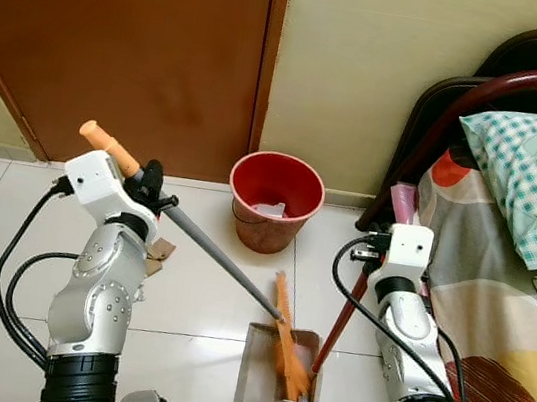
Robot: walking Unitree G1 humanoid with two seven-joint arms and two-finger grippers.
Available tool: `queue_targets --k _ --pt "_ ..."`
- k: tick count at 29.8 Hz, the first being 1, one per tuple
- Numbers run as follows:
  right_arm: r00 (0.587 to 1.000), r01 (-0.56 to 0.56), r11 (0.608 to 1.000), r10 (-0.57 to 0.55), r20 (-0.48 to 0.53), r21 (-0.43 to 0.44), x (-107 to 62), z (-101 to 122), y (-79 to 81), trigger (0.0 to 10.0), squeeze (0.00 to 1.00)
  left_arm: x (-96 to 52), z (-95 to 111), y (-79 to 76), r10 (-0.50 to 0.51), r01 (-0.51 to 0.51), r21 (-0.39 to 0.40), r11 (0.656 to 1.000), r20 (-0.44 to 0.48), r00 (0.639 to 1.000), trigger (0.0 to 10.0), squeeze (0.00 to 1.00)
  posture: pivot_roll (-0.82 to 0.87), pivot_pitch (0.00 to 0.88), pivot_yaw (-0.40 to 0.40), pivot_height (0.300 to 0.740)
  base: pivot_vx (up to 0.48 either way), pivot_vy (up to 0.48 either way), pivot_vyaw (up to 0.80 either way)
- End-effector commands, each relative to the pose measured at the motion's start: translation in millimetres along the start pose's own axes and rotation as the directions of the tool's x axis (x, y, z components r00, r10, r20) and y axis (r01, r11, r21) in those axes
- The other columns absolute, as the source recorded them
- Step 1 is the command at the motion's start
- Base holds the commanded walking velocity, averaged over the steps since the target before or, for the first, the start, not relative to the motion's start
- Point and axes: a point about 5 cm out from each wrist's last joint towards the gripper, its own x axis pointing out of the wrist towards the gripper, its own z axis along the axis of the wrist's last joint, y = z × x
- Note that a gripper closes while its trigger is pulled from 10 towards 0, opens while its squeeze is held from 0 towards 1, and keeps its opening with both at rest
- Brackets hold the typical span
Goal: Sweep floor
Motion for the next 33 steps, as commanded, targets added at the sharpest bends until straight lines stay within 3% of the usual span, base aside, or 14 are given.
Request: queue_targets --k 1,6,10,19,20,23,27,33 --pt "1.000 -0.001 1.000 0.001 -0.018 0.012 0.0 -2 -0.3 10.0 0.00 2.4 16 2.7 -0.014 0.010 0.060 0.998 0.067 0.998 10.0 0.00 0.02 0.116 -0.036 0.740 0.000 0.000 0.00" --pt "1.000 0.001 1.000 -0.001 -0.014 0.011 0.8 -1 -0.8 10.0 0.00 5.1 35 9.9 -0.056 0.027 0.202 0.979 0.138 0.989 10.0 0.00 0.02 0.116 -0.037 0.740 0.000 0.000 0.00" --pt "1.000 0.003 1.000 -0.003 -0.009 0.010 0.9 0 -1.5 10.0 0.00 4.3 38 12.0 -0.078 0.039 0.258 0.965 0.142 0.987 10.0 0.00 0.02 0.116 -0.039 0.740 0.000 0.000 0.00" --pt "0.997 0.012 0.992 -0.023 0.079 0.128 -2.3 16 -6.8 10.0 0.00 -12.5 8 20.6 -0.128 0.101 0.412 0.905 0.038 0.991 10.0 0.00 0.03 0.099 -0.044 0.740 0.000 0.000 0.00" --pt "0.994 0.004 0.987 -0.022 0.108 0.158 0.0 25 -4.6 10.0 0.00 -15.1 1 24.9 -0.124 0.102 0.474 0.875 0.016 0.992 10.0 0.00 0.03 0.095 -0.043 0.740 0.000 0.000 0.00" --pt "0.989 -0.019 0.983 -0.007 0.145 0.182 4.5 39 0.8 10.0 0.00 -15.3 -4 31.9 -0.092 0.067 0.552 0.831 0.018 0.996 10.0 0.00 0.02 0.086 -0.037 0.740 0.000 0.000 0.00" --pt "0.977 -0.067 0.978 0.025 0.210 0.195 13.1 68 10.5 10.0 0.00 -16.3 -18 42.1 -0.036 0.041 0.550 0.834 -0.020 0.999 10.0 0.00 0.01 0.083 -0.023 0.740 0.000 0.000 0.00" --pt "0.957 -0.121 0.961 0.046 0.285 0.251 16.1 106 16.7 10.0 0.00 -20.6 -33 40.6 -0.035 0.059 0.575 0.816 -0.053 0.998 10.0 0.00 -0.01 0.080 -0.021 0.740 0.000 0.000 0.00"
